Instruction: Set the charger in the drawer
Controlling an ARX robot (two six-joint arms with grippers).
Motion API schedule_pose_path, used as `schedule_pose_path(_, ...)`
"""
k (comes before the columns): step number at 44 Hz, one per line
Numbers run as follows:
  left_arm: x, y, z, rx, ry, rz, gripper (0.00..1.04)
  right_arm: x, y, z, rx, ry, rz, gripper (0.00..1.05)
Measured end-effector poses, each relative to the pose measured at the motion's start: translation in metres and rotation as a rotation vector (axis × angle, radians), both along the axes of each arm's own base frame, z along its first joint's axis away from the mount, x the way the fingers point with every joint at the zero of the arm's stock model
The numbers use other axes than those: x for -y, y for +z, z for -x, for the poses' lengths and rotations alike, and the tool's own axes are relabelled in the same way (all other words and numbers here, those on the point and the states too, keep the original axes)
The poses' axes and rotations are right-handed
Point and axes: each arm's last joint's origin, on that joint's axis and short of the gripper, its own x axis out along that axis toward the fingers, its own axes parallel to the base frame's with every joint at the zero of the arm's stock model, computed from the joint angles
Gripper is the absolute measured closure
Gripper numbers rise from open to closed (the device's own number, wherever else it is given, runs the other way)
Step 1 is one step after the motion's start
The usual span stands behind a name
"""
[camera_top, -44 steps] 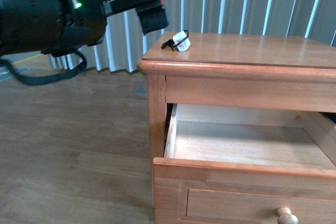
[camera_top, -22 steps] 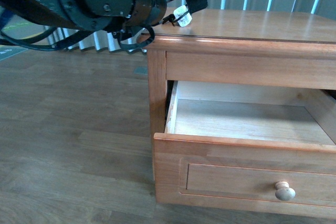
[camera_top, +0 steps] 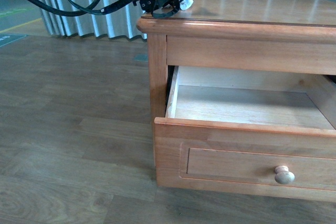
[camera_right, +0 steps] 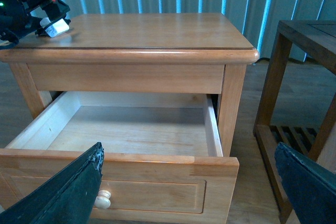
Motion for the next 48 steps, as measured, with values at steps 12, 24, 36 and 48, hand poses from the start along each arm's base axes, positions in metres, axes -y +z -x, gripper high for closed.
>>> schedule_pose_path(12, 0.012, -0.001, 0.001, -0.076, -0.045, -0.085, 0.64, 0.000, 0.000, 0.000, 0.000, 0.000, 0.000, 0.08)
schedule_pose_path(24, 0.010, -0.001, 0.003, -0.093, -0.045, -0.046, 0.78, 0.000, 0.000, 0.000, 0.000, 0.000, 0.000, 0.08)
schedule_pose_path(36, 0.001, 0.000, 0.037, -0.078, -0.062, -0.024, 0.78, 0.000, 0.000, 0.000, 0.000, 0.000, 0.000, 0.08)
schedule_pose_path(48, -0.013, 0.014, 0.101, -0.021, -0.125, -0.001, 0.78, 0.000, 0.000, 0.000, 0.000, 0.000, 0.000, 0.08)
